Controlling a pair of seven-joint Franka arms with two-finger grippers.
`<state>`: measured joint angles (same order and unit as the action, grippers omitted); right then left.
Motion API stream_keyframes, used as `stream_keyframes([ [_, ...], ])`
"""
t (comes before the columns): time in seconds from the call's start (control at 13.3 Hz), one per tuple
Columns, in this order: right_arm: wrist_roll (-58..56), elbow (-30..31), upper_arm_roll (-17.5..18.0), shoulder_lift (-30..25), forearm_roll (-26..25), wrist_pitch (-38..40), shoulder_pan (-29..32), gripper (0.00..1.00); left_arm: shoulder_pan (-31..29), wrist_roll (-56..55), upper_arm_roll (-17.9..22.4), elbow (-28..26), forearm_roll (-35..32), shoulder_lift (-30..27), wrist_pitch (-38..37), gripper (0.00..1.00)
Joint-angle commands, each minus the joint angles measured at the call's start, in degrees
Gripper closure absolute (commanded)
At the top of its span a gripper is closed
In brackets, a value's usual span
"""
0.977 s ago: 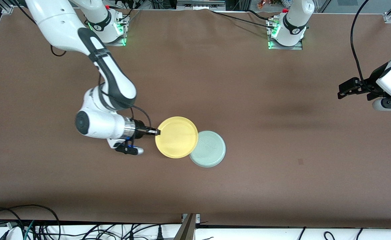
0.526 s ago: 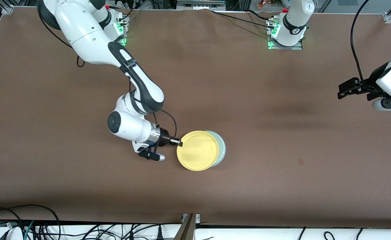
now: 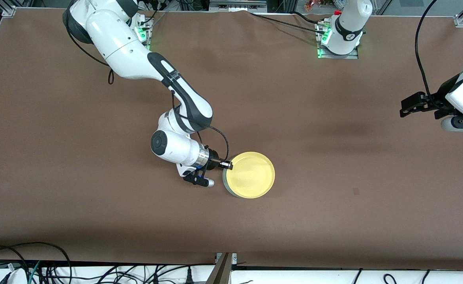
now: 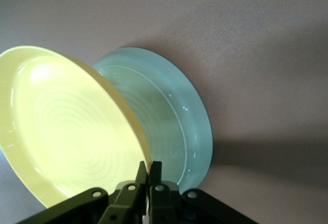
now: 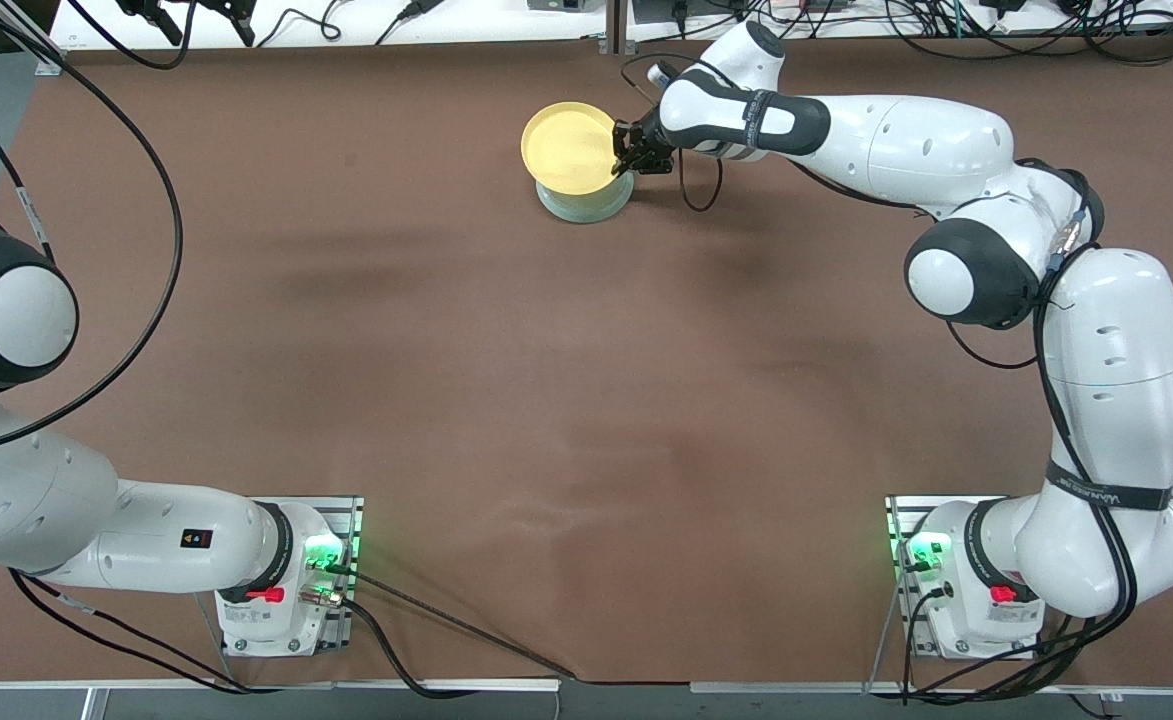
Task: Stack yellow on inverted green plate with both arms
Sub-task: 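Carry the yellow plate onto the inverted green plate with the right gripper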
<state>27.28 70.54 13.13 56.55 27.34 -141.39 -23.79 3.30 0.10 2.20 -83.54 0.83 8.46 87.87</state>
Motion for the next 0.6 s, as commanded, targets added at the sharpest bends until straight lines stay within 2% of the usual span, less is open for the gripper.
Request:
stream_keyframes([
  [0.0,0.2,-1.0,-0.2,0.1,0.2,0.8,0.3,1.0,-0.2,0.5,-0.1,1.4,1.2,0.3,-0.7,0.0],
  [0.53,0.2,1.3,-1.0,-0.2,-1.6,2.3,-0.2,1.0,-0.2,0.5,-0.1,1.4,1.3,0.3,-0.8,0.0],
])
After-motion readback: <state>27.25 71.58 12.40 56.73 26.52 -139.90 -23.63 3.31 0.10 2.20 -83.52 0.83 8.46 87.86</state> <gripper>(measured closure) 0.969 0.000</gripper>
